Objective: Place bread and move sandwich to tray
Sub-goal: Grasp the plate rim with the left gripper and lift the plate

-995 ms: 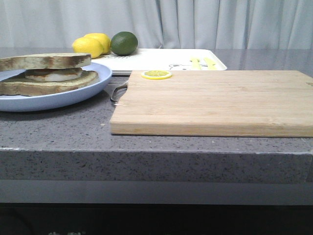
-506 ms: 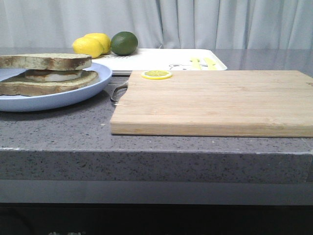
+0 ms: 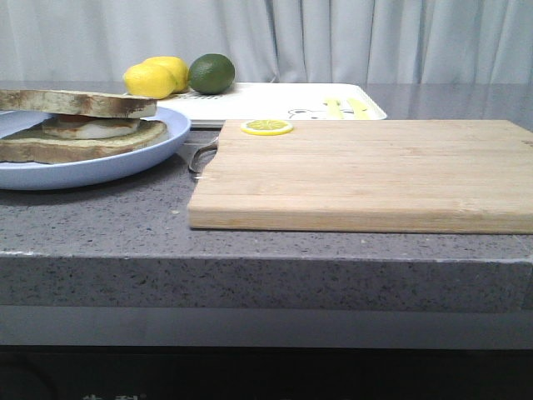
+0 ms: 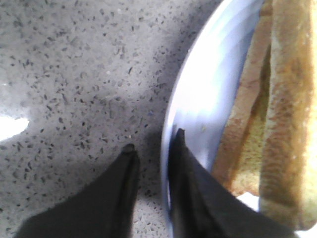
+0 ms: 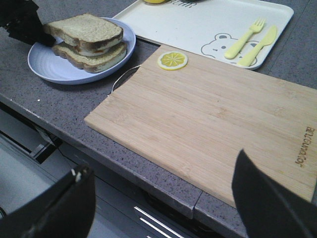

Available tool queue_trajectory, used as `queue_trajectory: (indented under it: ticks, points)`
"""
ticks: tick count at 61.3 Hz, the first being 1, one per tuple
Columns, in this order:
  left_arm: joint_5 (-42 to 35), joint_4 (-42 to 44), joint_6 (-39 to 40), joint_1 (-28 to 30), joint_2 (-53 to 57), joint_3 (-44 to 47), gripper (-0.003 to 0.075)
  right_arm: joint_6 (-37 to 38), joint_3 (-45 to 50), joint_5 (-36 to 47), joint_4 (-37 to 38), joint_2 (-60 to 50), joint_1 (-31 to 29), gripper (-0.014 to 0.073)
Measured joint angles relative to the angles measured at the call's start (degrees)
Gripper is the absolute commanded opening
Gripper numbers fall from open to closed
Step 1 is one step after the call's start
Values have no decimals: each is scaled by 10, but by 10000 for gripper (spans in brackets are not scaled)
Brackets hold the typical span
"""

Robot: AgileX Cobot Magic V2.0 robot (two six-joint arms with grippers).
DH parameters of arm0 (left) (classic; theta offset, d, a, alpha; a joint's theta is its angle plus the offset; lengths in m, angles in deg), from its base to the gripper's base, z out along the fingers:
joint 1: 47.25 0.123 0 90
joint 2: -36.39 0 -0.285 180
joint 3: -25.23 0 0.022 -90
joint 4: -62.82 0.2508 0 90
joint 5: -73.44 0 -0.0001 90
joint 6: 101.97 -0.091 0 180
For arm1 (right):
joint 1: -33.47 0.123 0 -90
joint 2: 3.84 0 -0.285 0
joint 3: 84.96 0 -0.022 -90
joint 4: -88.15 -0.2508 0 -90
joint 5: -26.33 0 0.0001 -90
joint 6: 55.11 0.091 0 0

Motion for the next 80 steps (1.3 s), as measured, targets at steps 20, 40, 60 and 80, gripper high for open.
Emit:
queue_trajectory:
  ticks: [20,40,60,80]
  points:
    - [-4,-12,-1,0,4,0,-20,0,0,0,0,0,0,581]
    - [3,-79,-45,-4,43,-40,-20,0,0,0,0,0,0,581]
    - [-14,-131,-38,-86,12,-153,-20,0,0,0,0,0,0,581]
    - [-15,-142,89,-114,-134,-312,-20,0,0,0,0,0,0,581]
